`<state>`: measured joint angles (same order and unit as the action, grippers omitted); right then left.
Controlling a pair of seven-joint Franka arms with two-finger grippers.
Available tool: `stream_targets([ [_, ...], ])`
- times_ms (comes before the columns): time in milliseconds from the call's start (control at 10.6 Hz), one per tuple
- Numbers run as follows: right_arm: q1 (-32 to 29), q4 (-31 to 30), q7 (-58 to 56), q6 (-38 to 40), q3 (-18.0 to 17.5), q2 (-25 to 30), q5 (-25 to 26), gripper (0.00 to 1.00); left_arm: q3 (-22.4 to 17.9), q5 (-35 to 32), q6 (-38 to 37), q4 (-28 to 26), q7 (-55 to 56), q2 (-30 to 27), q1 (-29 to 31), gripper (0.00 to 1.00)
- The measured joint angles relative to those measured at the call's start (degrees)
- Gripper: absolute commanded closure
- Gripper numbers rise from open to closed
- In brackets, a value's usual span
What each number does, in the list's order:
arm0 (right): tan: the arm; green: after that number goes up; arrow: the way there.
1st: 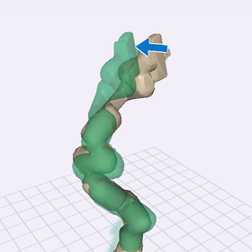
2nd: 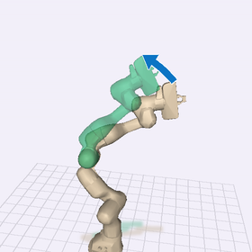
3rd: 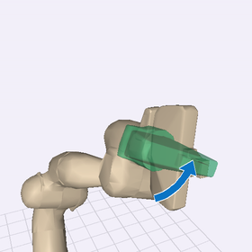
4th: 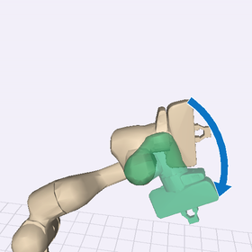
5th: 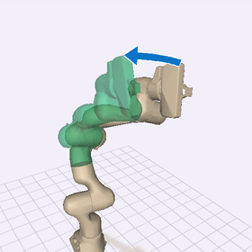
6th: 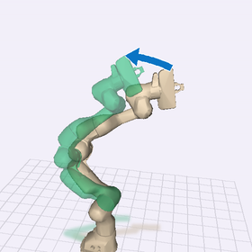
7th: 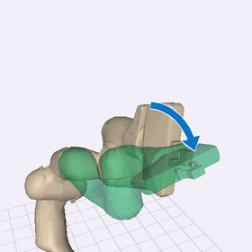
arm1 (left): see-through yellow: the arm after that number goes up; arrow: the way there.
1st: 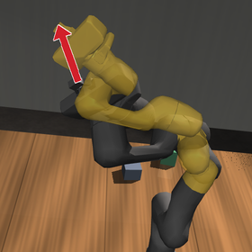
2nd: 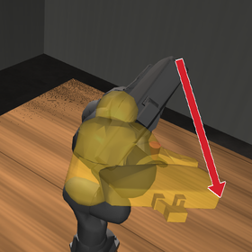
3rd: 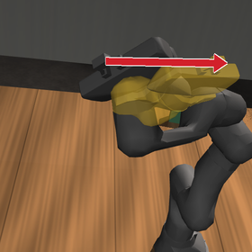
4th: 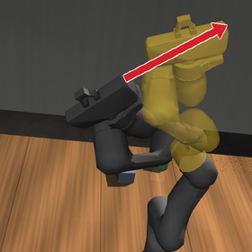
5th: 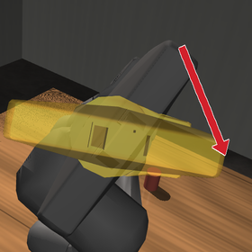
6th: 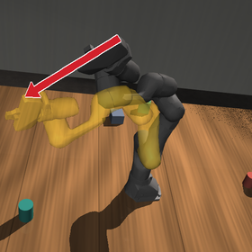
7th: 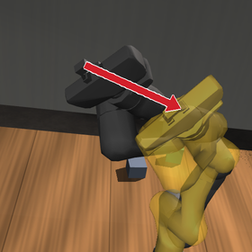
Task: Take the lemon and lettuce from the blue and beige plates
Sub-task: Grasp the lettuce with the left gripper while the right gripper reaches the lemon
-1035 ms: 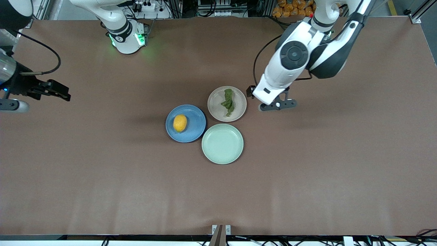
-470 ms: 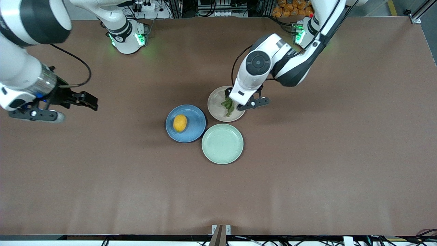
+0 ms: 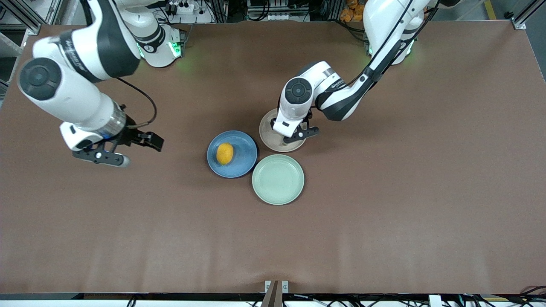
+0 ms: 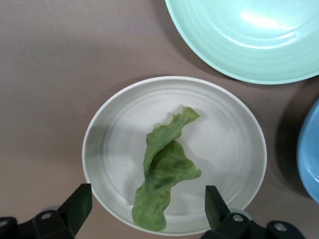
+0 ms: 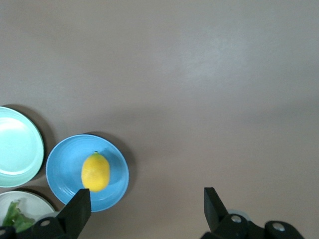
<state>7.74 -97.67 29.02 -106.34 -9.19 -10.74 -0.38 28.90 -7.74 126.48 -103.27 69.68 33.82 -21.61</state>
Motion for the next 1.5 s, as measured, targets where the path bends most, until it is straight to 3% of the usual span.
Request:
stream_targets([
  [470, 1.07, -7.15, 6.99, -13.51, -4.68, -4.36, 0.04, 0.00, -0.06, -1.61, 0.05, 1.12, 0.06, 4.23, -1.63, 0.00],
  [1317, 4.16, -8.82, 17.29, -22.47, -7.27, -14.03, 2.84, 0.00, -2.80, -2.33, 1.87, 1.33, 0.10, 5.85, -4.59, 0.00],
  [1505, 4.31, -11.11, 19.46, -26.94, -8.06, -15.04, 3.30, 0.00, -5.29, -2.33, 2.64, 1.58, 0.33, 5.90, -6.78, 0.00],
])
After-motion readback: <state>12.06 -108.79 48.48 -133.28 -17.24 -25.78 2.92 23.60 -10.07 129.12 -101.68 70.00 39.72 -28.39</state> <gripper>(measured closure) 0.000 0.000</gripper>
